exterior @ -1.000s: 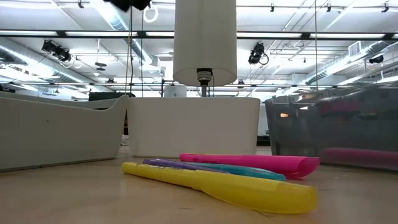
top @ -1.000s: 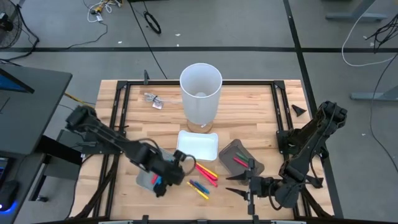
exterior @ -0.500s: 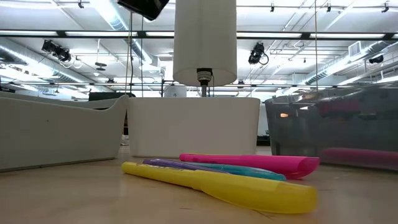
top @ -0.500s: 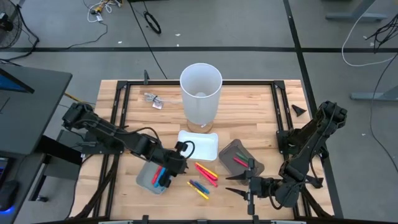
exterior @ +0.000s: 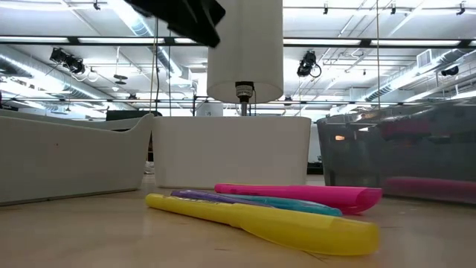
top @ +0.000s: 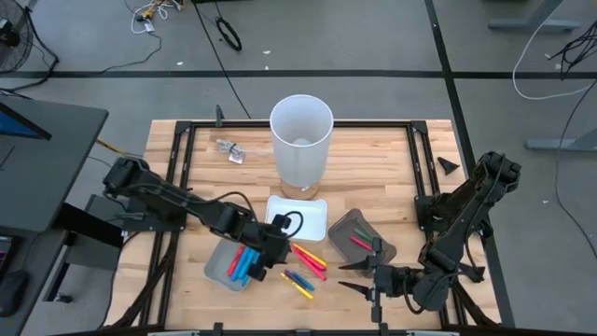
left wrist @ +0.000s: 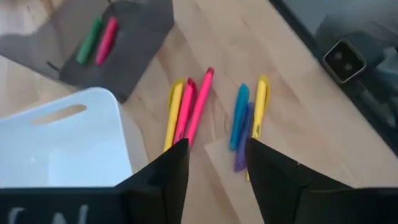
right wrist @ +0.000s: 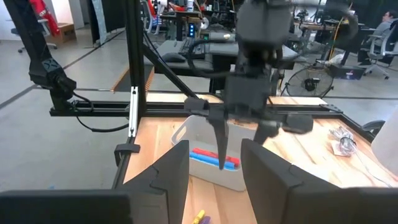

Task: Pick & Place Markers
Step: Adjust the white bin

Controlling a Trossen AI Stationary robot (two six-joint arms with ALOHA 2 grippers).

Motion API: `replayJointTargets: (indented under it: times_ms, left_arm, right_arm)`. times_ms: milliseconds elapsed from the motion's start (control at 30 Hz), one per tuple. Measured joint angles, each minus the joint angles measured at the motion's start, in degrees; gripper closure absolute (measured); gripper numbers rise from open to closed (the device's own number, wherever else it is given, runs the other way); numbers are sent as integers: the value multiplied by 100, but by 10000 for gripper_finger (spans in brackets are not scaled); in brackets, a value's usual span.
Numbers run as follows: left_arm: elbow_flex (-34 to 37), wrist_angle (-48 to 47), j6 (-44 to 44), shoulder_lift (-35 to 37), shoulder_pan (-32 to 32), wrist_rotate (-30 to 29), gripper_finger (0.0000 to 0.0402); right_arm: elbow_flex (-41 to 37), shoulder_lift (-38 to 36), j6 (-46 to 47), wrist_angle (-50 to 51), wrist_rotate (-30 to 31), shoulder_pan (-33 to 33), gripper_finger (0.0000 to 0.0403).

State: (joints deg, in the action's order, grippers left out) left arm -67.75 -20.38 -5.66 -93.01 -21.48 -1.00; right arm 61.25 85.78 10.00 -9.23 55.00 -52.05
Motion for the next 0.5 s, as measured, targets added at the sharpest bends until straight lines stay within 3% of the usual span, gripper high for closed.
replayJointTargets:
  times_ms: [167, 500]
  left_arm:
    - [2, 131, -97, -285, 81, 273, 225]
    - [-2, 595, -147, -995, -44, 287, 225]
  right_arm:
    - [0, 0, -108, -18, 0, 0, 255]
    - [0, 0, -271, -87, -15, -1, 255]
